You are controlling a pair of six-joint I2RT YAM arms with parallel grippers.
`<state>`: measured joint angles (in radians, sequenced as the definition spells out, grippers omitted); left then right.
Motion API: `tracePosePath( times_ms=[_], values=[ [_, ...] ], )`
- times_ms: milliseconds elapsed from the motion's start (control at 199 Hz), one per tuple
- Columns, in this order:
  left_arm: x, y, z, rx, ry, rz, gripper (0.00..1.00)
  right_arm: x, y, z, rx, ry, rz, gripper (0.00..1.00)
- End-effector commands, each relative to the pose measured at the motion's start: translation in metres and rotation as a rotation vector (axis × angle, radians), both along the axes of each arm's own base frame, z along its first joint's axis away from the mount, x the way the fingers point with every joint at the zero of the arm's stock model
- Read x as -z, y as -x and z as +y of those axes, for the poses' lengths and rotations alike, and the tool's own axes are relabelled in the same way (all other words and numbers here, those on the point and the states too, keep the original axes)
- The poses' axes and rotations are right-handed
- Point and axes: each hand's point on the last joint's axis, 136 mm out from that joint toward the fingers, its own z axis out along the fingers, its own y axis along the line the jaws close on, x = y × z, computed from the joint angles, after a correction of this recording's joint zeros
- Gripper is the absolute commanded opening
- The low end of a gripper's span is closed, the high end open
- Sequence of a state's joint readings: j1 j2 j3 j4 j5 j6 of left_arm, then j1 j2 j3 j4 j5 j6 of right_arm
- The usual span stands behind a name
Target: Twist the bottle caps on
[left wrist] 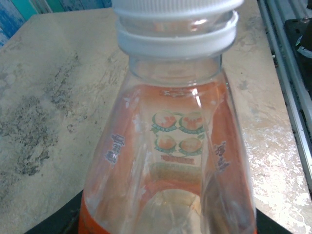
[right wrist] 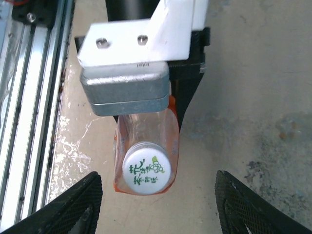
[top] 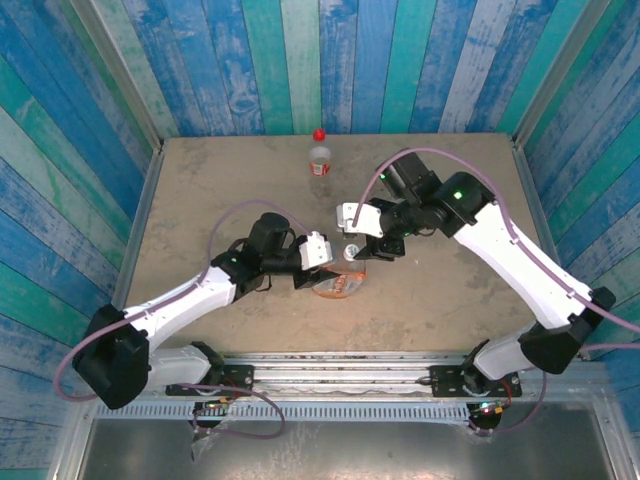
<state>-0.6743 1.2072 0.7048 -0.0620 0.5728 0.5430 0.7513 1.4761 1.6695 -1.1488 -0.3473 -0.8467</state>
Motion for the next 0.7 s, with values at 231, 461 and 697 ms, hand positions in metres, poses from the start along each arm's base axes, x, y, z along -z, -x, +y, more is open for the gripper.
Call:
tracePosePath(
  times_ms=[231, 461, 697],
  values=[
    [-0.023, 0.01, -0.001, 0.046, 0.034, -0.038, 0.52, 0.014, 0.013, 0.006, -0.108, 0.047, 0.072, 0.5],
    [-0.021, 0.009, 0.0, 0.04, 0.026, -0.035, 0.52, 0.016, 0.015, 0.011, -0.113, 0.037, 0.106, 0.44],
    [-0.023, 0.009, 0.0, 0.034, 0.03, -0.038, 0.52, 0.021, 0.019, 0.01, -0.117, 0.057, 0.137, 0.39]
  ],
)
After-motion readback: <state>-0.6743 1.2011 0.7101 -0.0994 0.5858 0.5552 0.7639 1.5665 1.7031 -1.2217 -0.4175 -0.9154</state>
